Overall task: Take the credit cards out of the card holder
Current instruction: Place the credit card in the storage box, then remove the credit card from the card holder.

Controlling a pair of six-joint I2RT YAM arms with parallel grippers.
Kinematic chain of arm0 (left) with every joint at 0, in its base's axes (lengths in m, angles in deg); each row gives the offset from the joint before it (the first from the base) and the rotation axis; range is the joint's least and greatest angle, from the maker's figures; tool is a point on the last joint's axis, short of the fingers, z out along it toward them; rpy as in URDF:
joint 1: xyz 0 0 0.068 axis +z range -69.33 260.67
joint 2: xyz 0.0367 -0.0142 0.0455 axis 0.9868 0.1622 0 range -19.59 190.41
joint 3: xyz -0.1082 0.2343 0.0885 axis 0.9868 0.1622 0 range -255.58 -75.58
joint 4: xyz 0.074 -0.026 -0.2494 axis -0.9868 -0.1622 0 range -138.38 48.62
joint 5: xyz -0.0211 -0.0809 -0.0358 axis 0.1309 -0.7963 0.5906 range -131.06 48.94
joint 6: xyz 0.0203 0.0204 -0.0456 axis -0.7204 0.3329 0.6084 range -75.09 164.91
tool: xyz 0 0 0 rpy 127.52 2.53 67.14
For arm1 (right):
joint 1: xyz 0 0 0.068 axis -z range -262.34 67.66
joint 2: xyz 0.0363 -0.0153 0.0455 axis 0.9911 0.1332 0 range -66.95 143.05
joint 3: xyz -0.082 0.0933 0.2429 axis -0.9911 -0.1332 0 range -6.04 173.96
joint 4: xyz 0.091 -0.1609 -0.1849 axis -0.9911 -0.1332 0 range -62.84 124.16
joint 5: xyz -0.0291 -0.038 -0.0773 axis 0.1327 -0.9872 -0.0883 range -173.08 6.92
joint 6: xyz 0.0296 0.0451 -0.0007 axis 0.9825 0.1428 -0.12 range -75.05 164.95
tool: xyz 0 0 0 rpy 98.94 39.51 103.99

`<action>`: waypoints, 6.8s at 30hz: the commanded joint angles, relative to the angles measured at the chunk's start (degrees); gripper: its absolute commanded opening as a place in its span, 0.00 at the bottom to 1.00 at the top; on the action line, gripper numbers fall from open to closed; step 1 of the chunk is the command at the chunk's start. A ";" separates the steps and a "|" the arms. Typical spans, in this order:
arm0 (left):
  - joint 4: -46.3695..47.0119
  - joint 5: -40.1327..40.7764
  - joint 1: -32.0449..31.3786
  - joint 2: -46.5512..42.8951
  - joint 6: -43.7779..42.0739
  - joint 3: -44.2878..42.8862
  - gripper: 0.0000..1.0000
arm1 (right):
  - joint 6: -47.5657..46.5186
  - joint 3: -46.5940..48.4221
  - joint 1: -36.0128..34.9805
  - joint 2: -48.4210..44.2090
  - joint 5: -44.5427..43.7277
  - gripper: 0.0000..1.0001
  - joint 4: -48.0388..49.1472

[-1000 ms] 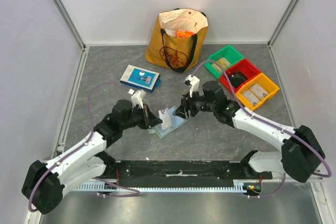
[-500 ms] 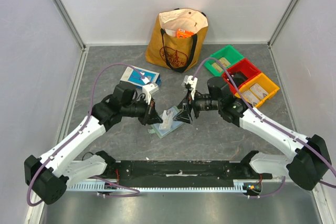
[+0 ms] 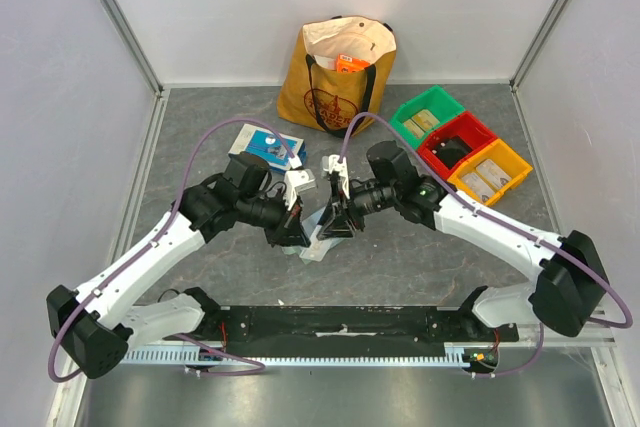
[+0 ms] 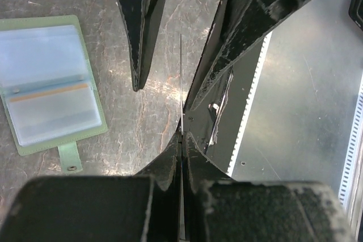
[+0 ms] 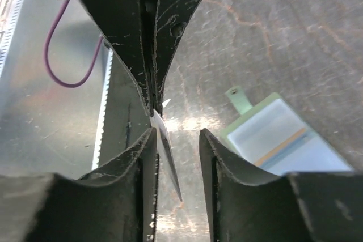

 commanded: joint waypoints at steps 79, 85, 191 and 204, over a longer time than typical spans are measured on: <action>12.77 54.10 12.71 -23.89 20.49 13.66 0.90 | 32.81 -7.05 53.51 -8.94 -49.36 0.84 -1.74; 10.49 48.22 12.71 -17.57 23.65 11.82 0.90 | 28.68 -7.57 32.07 -9.03 -50.24 0.84 3.00; 19.90 38.62 6.91 -9.37 45.46 28.79 0.45 | 22.17 -1.15 -11.56 12.23 -59.59 0.44 6.69; 27.61 30.98 3.92 -1.74 45.98 23.85 0.23 | 30.69 -3.61 -7.87 20.58 -39.97 0.32 19.17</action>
